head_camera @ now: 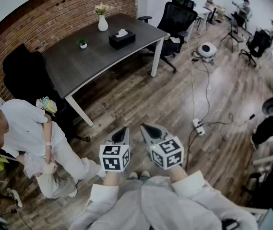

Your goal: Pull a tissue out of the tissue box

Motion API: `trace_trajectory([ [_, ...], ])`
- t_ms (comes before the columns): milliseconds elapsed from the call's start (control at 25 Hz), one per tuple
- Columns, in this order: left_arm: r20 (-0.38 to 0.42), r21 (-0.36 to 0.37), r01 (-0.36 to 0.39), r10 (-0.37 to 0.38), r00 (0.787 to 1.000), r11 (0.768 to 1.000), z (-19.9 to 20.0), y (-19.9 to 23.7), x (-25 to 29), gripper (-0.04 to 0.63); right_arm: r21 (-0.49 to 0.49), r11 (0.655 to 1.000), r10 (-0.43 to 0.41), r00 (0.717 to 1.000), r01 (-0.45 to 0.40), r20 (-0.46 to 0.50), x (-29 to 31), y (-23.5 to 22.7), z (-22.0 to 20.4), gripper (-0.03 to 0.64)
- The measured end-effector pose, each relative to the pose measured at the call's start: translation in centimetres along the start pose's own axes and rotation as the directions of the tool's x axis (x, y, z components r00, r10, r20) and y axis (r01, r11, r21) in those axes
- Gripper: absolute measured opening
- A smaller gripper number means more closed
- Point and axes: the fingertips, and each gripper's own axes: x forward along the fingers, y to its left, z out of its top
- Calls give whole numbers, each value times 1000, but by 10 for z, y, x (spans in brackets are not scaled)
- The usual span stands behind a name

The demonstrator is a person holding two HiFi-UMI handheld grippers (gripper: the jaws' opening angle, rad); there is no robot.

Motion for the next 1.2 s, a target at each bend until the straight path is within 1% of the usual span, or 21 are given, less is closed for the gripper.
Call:
trace_trajectory([
  [200,1,-1,7,-7,1000,1000,4,1,6,6,2,1000,2,1000,-2,6,3,-4,6,5],
  [480,-2,-7,-5,5,1000,1000,5,5,7,5,-7,999,31,1000,-31,2,9,0,7,4],
  [560,1,-7,-9,9,1000,1000,6,5,8,6,-4,999,51,999,-51,13,10,2,9,5],
  [640,22,-7,2,-2,1000,1000,10,2,8,6,13,998,65,997,-66,49,8,1,16,5],
  [720,57,-10,34,-34,998,999,16,-3,6,6,36,997,63,994,-66,86,6,-3,21,5],
  [800,79,-16,55,-53,995,998,20,-6,6,6,45,997,59,993,-64,100,4,-10,23,5],
  [920,90,-11,24,-23,996,1000,23,-4,10,6,45,998,41,993,-46,110,-1,-26,26,6],
  [1000,95,-2,-9,10,995,1000,26,0,10,8,37,998,51,992,-55,115,-3,-30,29,11],
  [1040,98,-1,-22,22,995,1000,27,1,10,8,30,998,57,992,-61,115,-3,-32,29,38],
  [1080,101,-2,-30,30,994,1000,29,1,11,11,23,998,61,992,-64,112,-2,-34,29,81],
  [1120,104,-5,-35,35,994,999,31,0,12,39,19,997,66,992,-68,109,-3,-35,29,101],
  [1160,106,-8,-39,39,994,999,32,-1,13,92,18,997,69,992,-72,105,-3,-37,27,102],
  [1200,107,-11,-43,44,993,999,31,-3,13,117,19,997,71,992,-73,101,-4,-38,24,106],
])
